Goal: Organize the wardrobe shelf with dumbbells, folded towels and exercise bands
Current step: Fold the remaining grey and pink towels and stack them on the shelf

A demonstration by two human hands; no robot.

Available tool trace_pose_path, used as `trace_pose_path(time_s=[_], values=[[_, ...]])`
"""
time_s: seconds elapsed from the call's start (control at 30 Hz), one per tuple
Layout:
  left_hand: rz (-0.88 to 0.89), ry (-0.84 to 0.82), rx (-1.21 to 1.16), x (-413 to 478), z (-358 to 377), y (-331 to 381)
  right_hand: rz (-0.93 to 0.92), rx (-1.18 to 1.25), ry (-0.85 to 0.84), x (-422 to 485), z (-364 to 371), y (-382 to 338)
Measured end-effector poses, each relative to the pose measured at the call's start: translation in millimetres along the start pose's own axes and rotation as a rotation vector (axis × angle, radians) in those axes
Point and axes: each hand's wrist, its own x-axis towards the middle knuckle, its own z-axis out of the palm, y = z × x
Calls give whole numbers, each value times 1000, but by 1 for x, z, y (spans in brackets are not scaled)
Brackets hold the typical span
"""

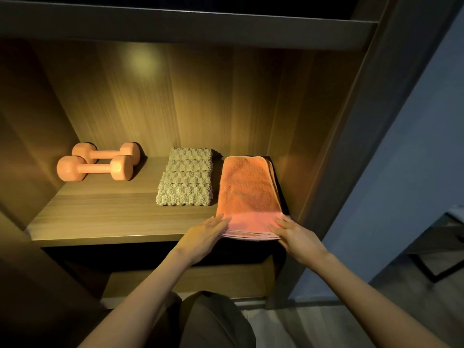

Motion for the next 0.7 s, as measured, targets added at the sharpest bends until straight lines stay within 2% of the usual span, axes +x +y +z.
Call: trace_pose_path(time_s=[0.07, 0.17, 0.33, 0.5, 0.7], values=[[-21, 18, -56, 2, 0, -2, 10, 100, 2, 1, -4, 0], [-102, 59, -234, 6, -1, -4, 111, 372, 32, 4, -10, 1], [-240, 205, -435, 17, -7, -3, 245, 564, 167, 15, -9, -4], [-426, 221, -508, 34, -7, -2, 354, 533, 261, 30, -9, -7], [-590, 212, -459, 46, 0, -4, 440, 514, 264, 44, -5, -14]])
